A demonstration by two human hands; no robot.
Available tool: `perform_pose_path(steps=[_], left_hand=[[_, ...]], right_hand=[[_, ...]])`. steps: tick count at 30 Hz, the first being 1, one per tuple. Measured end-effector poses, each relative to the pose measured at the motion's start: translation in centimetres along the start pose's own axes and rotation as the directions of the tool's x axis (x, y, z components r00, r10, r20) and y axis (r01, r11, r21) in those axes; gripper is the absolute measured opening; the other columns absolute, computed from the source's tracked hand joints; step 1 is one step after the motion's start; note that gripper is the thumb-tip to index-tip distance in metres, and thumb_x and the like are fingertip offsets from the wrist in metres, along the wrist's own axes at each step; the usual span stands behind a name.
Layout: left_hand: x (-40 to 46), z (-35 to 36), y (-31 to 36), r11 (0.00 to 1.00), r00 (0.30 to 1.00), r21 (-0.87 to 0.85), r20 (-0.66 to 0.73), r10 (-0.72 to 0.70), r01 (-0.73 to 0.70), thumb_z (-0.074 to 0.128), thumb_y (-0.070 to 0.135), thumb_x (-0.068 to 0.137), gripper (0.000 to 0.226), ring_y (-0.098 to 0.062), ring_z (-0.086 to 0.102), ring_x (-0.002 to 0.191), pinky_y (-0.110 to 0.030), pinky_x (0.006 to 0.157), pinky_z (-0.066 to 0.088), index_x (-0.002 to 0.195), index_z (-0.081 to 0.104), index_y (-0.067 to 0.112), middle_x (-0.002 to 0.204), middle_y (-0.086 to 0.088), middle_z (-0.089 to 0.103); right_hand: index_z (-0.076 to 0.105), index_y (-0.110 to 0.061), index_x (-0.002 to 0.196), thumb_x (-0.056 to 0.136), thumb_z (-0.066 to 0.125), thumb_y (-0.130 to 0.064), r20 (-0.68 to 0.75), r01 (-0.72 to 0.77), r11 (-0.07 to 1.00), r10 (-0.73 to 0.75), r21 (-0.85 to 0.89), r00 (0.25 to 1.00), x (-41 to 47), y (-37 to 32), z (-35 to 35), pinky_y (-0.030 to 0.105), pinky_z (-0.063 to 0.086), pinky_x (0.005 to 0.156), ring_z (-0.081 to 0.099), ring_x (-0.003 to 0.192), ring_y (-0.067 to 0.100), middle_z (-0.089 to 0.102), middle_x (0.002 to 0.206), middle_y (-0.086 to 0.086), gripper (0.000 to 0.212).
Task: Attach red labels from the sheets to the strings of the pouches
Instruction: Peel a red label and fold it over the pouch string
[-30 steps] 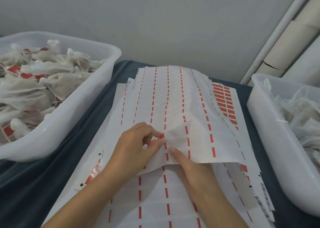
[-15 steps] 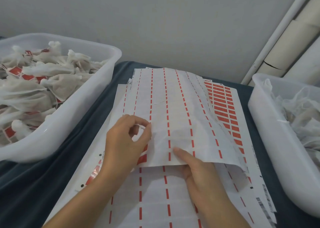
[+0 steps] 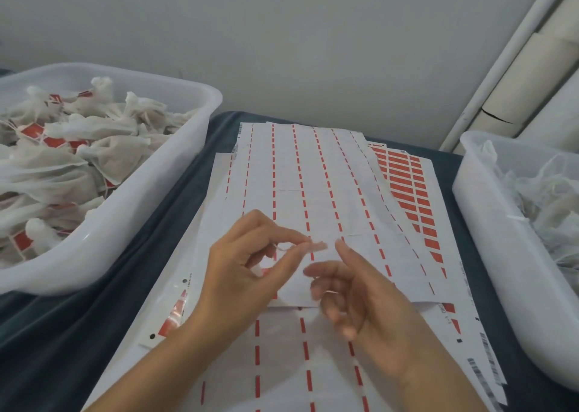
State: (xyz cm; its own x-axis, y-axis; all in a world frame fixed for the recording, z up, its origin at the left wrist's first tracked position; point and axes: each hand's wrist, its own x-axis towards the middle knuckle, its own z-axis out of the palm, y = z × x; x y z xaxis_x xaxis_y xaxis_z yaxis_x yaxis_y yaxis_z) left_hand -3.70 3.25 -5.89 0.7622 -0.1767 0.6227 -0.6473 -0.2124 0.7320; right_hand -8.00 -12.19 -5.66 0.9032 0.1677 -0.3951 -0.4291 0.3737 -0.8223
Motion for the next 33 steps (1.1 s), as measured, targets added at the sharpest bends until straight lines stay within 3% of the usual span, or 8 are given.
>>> perform_pose_path(steps=[2,7,13,17,20,24,28,33], left_hand=[[-0.2,0.4,-0.2,0.999,0.997,0.023,0.061,0.039,-0.041,0.062,0.033,0.079,0.01,0.003,0.05,0.072,-0.003,0.058,0.037,0.088,0.061,0.036,0.079,0.021,0.053],[-0.5,0.6,-0.9,0.996,0.988,0.054,0.136,0.066,-0.074,0.063,0.037,0.079,0.018,0.005,0.049,0.072,-0.002,0.06,0.038,0.097,0.059,0.039,0.08,0.023,0.051],[-0.8,0.7,-0.9,0.998,0.989,0.031,0.135,-0.064,0.061,0.063,0.049,0.072,0.041,0.003,0.05,0.072,-0.002,0.058,0.039,0.11,0.048,0.049,0.084,0.028,0.051],[-0.8,0.6,-0.7,0.996,0.989,-0.014,0.126,-0.083,0.085,0.069,0.046,0.07,0.052,0.001,0.05,0.072,-0.002,0.06,0.04,0.116,0.046,0.046,0.082,0.025,0.05],[-0.8,0.5,-0.5,0.991,0.987,-0.09,0.137,-0.087,0.1,0.056,0.058,0.081,0.046,0.0,0.053,0.074,-0.006,0.063,0.042,0.122,0.041,0.045,0.082,0.023,0.051],[-1.0,0.3,-0.5,0.972,0.984,-0.196,0.147,-0.101,0.129,0.027,0.068,0.088,0.052,-0.003,0.055,0.082,-0.009,0.067,0.044,0.129,0.04,0.039,0.086,0.021,0.053],[-1.0,0.5,-0.4,0.976,0.981,-0.174,0.166,-0.1,0.129,0.02,0.067,0.089,0.051,-0.004,0.055,0.084,-0.008,0.071,0.043,0.129,0.04,0.041,0.084,0.023,0.053],[-1.1,0.5,-0.2,0.973,0.974,-0.175,0.192,-0.119,0.154,0.02,0.069,0.088,0.05,-0.002,0.055,0.087,-0.009,0.077,0.041,0.123,0.043,0.042,0.086,0.027,0.053]], right_hand=[[0.076,-0.022,0.068,0.078,0.063,-0.04,-0.134,0.044,0.999,-0.046,-0.018,0.99,0.2,-0.2,-0.1,0.015,0.032,0.032,0.044,0.037,0.008,0.061,0.06,0.004,0.024],[0.075,-0.016,0.07,0.071,0.07,-0.023,-0.202,0.161,0.987,-0.163,-0.028,0.966,0.1,-0.2,-0.3,0.014,0.03,0.032,0.039,0.038,0.005,0.055,0.059,0.001,0.009],[0.077,-0.024,0.079,0.064,0.067,-0.03,-0.31,0.422,0.903,-0.425,-0.08,0.851,-0.2,-0.4,0.0,0.014,0.035,0.033,0.041,0.038,0.007,0.067,0.067,0.001,0.019],[0.072,-0.026,0.102,0.067,0.066,-0.028,-0.358,0.481,0.875,-0.466,-0.051,0.809,-0.4,-0.6,-0.2,0.013,0.036,0.035,0.044,0.041,0.007,0.07,0.077,-0.002,0.035],[0.049,-0.048,0.122,0.067,0.073,-0.034,-0.224,0.516,0.794,-0.594,-0.322,0.773,-0.5,-0.3,0.2,0.017,0.049,0.049,0.059,0.063,0.007,0.065,0.079,-0.005,0.062],[0.013,-0.075,0.119,0.064,0.078,-0.041,0.07,0.521,0.618,-0.603,-0.589,0.795,-0.2,1.3,1.9,0.015,0.049,0.086,0.061,0.097,0.003,0.065,0.102,-0.016,0.091],[0.021,-0.06,0.124,0.062,0.07,-0.044,0.044,0.498,0.562,-0.633,-0.66,0.773,0.0,2.0,2.1,0.01,0.045,0.09,0.061,0.095,-0.002,0.064,0.099,-0.029,0.081],[0.023,-0.061,0.126,0.07,0.068,-0.036,0.044,0.572,0.502,-0.726,-0.649,0.686,0.2,2.1,1.7,0.01,0.046,0.086,0.066,0.085,0.002,0.069,0.086,-0.022,0.076]])
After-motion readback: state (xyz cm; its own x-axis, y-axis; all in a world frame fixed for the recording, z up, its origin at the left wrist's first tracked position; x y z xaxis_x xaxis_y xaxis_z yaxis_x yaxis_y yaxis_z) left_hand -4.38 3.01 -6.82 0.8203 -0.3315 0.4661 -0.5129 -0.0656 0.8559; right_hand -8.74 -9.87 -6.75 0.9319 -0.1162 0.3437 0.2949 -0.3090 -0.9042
